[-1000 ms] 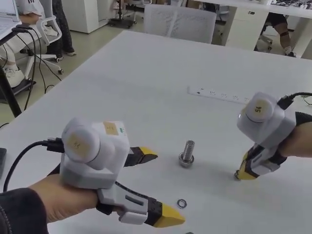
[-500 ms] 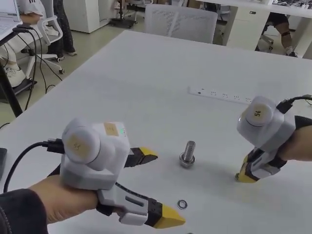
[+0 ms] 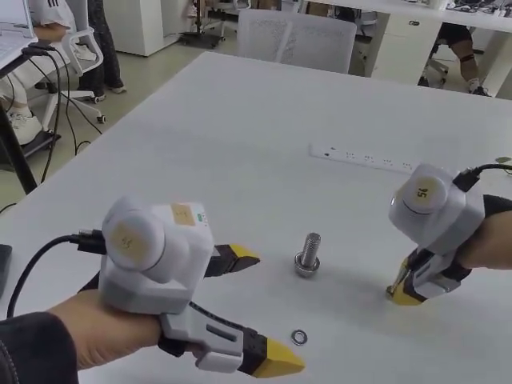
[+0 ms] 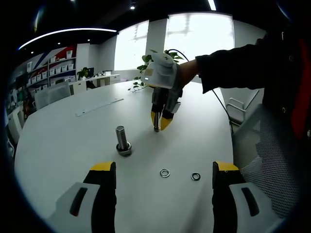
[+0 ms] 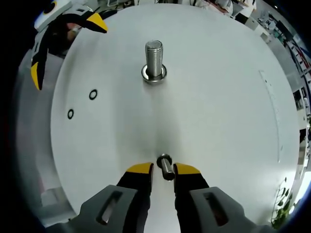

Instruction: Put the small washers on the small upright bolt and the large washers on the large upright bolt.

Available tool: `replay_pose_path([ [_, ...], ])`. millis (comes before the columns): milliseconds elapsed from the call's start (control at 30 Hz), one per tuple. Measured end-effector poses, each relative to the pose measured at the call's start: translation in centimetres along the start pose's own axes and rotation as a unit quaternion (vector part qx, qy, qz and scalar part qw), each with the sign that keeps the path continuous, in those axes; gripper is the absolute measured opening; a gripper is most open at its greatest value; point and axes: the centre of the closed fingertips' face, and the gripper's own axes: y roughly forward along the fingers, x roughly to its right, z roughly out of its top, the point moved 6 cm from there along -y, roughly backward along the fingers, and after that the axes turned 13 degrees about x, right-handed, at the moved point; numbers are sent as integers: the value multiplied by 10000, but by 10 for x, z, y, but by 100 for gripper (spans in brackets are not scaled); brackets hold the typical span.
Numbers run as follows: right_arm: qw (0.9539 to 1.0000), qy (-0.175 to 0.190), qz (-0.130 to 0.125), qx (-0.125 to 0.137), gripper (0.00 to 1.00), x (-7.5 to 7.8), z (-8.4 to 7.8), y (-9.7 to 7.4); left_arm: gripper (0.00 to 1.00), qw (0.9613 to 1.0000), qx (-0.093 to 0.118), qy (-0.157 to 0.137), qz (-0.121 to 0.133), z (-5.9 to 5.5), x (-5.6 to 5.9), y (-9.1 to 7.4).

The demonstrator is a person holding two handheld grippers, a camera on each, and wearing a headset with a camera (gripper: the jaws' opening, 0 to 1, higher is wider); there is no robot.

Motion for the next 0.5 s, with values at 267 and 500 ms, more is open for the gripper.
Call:
replay_pose_path([
  [267,10000,15,-42,32,24,1,-2,-2,81,10000,3,8,-5,0,0,0],
  [500,10000,55,-41,70,31,0,-4,-1,81,10000,3,10,-7,0,0,1],
])
